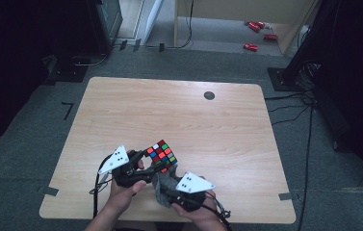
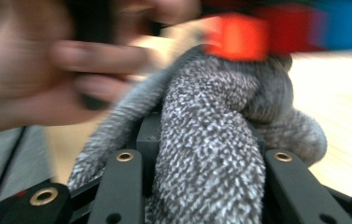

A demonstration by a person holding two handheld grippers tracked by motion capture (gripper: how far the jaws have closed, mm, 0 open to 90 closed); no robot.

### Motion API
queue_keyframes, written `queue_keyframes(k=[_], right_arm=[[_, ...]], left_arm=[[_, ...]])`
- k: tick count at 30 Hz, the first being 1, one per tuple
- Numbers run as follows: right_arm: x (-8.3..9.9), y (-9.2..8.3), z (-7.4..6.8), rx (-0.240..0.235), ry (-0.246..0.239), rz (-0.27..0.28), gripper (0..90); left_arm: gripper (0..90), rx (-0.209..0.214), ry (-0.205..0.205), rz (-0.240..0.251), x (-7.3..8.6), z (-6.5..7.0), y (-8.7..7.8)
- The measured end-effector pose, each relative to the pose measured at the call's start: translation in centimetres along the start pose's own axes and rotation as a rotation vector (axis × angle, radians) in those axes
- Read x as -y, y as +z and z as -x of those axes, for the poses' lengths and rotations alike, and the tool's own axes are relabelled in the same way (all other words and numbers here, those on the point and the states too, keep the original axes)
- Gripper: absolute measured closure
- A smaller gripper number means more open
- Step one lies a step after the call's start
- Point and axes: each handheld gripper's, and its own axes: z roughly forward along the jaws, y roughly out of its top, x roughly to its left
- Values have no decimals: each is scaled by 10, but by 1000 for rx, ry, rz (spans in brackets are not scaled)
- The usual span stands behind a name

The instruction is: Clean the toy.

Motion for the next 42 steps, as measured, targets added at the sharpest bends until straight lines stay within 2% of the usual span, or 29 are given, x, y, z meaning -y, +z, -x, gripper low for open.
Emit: queue_keyframes(k=[1, 2, 3, 4, 5, 6, 7, 9, 11, 12, 14, 15, 16, 18, 19, 20, 21, 22, 23, 24, 25, 27, 29, 31, 33, 34, 38, 39, 42], right_arm=[[1, -2, 7, 37, 34, -1, 643], [3, -6, 23, 118, 113, 0, 645], [3, -6, 23, 118, 113, 0, 645], [3, -9, 28, 146, 162, 7, 645], [3, -11, 32, 151, 188, 26, 645], [1, -13, 28, 116, 171, 54, 645], [1, -13, 28, 116, 171, 54, 645], [-1, -10, 18, 72, 138, 54, 646], [1, -3, 5, -26, 83, 37, 646], [1, -3, 5, -26, 83, 37, 646], [1, 0, -4, -79, 7, 23, 647], [0, -1, -5, -79, -22, 14, 646], [0, -1, -5, -79, -22, 14, 646], [-1, -4, 5, -27, -1, 5, 646], [0, -6, 13, 18, 22, 2, 645], [1, -10, 25, 92, 46, -9, 645], [5, -14, 43, 205, 74, -37, 644], [8, -17, 52, 261, 83, -53, 644], [8, -17, 52, 261, 83, -53, 644], [11, -19, 60, 307, 79, -71, 644], [18, -20, 76, 370, 60, -125, 642], [21, -21, 80, 380, 70, -138, 641], [32, -16, 95, 401, 101, -210, 622], [36, -14, 97, 389, 121, -232, 600], [41, -11, 102, 335, 151, -266, 508], [43, -11, 107, 262, 182, -271, 364], [41, -19, 111, 289, 199, -248, 297], [36, -27, 110, 311, 191, -206, 266], [27, -37, 104, 323, 159, -126, 246]], left_arm=[[347, 0, -3, 1, 0, -1, -1], [347, 2, -3, 2, 0, 0, -1], [347, 5, -3, 2, 0, 0, 0], [347, 8, 1, -2, 0, 1, 1], [347, 14, 4, -9, 1, 3, 3], [347, 19, 8, -17, 3, 5, 6], [347, 19, 8, -17, 3, 5, 6], [347, 27, 3, -15, 4, 6, 7], [347, 23, 5, -17, 4, 5, 6], [347, 19, 3, -15, 3, 5, 6], [347, 7, 0, -8, 2, 3, 3], [347, 5, -8, -3, 1, 1, 2], [347, 2, -13, 4, 0, 0, 0], [347, -8, -11, 9, -1, -3, -2], [347, -12, -12, 12, -1, -4, -3], [347, -15, -12, 11, -1, -5, -4], [347, -19, -18, 16, -1, -6, -4], [347, -19, -18, 16, -1, -6, -4], [347, -20, -15, 14, -1, -6, -4], [347, -21, -14, 11, -1, -6, -4], [347, -21, -12, 7, -1, -6, -3], [347, -23, -13, 1, 0, -6, -2], [347, -29, -14, -6, 1, -6, -1], [347, -36, -14, -6, 2, -6, 0], [347, -55, -21, -7, 3, -6, 0], [347, -67, -26, -9, 3, -7, 0], [347, -84, -34, -10, 4, -9, -1], [347, -92, -40, -11, 4, -10, -1], [347, -105, -44, -9, 4, -10, 0]])
